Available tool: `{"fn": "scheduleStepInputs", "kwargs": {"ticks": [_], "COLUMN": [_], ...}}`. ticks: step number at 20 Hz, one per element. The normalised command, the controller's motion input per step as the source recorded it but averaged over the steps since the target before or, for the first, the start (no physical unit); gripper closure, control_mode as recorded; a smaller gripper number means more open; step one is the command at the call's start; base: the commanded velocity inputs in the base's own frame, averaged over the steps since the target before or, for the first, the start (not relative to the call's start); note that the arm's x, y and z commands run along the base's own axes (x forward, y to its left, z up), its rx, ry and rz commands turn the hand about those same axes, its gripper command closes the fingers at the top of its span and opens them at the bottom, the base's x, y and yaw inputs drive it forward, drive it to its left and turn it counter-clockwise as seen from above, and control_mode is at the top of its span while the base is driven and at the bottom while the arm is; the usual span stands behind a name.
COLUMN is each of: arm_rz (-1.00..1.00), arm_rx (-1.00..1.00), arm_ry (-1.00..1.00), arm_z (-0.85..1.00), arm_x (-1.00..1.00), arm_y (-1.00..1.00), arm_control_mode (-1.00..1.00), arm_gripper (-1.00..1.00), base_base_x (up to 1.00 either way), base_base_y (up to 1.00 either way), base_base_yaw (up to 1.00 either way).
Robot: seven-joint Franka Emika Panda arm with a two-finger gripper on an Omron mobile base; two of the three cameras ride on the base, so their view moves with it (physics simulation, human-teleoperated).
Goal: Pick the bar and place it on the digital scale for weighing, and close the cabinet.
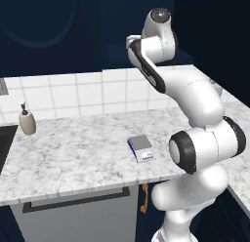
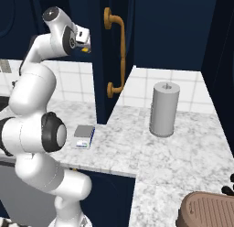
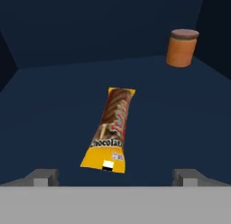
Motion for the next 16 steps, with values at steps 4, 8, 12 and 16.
{"fn": "scheduleStepInputs", "kwargs": {"ticks": [4,8,12,16], "arm_rz": [0.0,0.0,0.0,0.0], "arm_rx": [0.0,0.0,0.0,0.0], "arm_ry": [0.0,0.0,0.01,0.03], "arm_z": [-0.12,-0.18,-0.13,-0.1], "arm_x": [0.37,0.35,0.26,0.23], "arm_y": [0.06,0.01,0.0,0.0], "arm_control_mode": [-1.0,-1.0,-1.0,-1.0], "arm_gripper": [-1.0,-1.0,-1.0,-1.0], "base_base_x": [0.0,0.0,0.0,0.0], "base_base_y": [0.0,0.0,0.0,0.0], "base_base_yaw": [0.0,0.0,0.0,0.0]}}
